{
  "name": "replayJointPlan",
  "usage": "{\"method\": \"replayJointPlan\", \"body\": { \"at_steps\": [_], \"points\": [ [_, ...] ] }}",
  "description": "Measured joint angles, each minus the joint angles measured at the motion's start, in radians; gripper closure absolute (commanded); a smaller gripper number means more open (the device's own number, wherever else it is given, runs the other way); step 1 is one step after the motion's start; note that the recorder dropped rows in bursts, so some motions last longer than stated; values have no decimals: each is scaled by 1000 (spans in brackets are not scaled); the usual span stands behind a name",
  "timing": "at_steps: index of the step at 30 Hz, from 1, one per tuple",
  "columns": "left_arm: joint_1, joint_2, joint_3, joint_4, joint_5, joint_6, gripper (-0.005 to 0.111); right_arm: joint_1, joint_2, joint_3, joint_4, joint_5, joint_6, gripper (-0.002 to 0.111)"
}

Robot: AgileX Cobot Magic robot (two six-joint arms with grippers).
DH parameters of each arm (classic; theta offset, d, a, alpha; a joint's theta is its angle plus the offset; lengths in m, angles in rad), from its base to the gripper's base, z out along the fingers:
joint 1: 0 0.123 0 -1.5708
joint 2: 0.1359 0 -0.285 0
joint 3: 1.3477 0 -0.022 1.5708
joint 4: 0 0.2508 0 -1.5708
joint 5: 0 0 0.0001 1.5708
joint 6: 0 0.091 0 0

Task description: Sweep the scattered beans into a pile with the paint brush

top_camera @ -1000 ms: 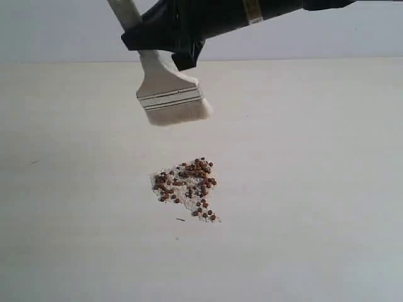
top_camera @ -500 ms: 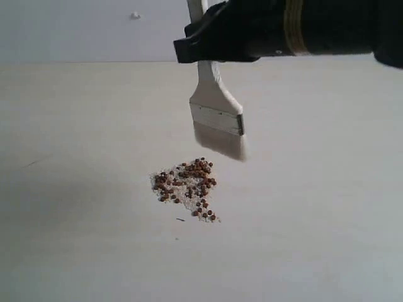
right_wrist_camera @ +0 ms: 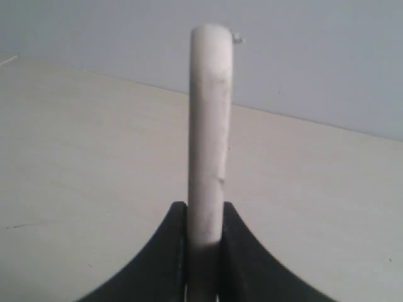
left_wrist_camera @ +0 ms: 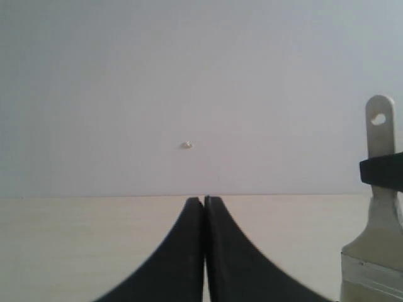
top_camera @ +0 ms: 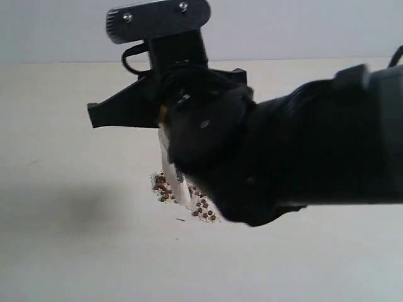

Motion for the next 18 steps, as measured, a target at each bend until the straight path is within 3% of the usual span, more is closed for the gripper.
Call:
{"method": "replayJointPlan", "body": {
  "at_steps": [18],
  "points": [
    [0, 0, 0, 0, 0, 0, 107, 81, 384, -341, 0, 124, 7, 108]
  ]
}}
